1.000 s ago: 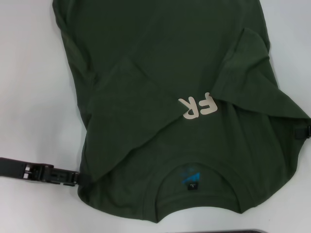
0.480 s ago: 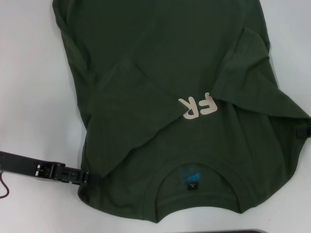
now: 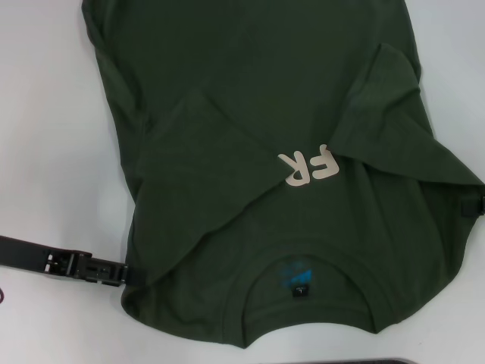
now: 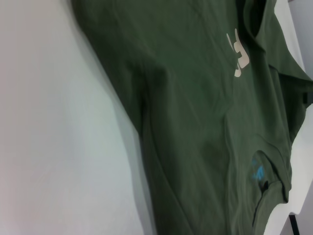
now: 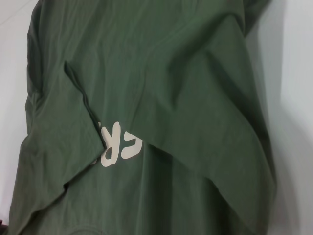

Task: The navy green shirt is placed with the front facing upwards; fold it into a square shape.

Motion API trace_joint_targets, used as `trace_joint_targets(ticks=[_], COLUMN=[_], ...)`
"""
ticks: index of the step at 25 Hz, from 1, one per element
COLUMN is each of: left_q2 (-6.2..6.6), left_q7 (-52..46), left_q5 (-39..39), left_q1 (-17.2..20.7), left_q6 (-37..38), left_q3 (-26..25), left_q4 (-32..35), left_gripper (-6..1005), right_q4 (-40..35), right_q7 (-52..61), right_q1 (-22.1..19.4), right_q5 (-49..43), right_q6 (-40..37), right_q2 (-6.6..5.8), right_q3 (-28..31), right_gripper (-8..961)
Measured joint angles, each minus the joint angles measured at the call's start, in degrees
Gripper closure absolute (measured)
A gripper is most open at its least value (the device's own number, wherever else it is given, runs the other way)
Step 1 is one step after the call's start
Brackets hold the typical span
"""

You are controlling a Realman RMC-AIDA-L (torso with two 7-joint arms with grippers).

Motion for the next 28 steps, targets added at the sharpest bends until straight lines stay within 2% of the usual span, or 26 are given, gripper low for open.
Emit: trace_joint_targets(ticks=[4,11,28], left_q2=[0.59,0.63,-0.75], left_q7=[-0.2,-0.8,-0.9], left_q5=[0.2,2.0,3.4], left_q1=[0.1,-0.6,-3.0], left_q6=[0.4,1.5,1.3], left_q3=[-0.1,0.3,1.1], left_q4=[0.0,0.1,-0.3], left_gripper=[114,115,126], right_q4=[0.0,0.0,0.0], right_q7=[0.0,0.0,0.0], right_q1=[-0.1,0.0,0.3], right_q5=[0.0,0.0,0.0], right_q6=[0.0,0.0,0.0], right_q2=[-0.01,-0.08,-0.1], right_q3=[0.3,0.4,0.4], right_gripper=[917,917,917])
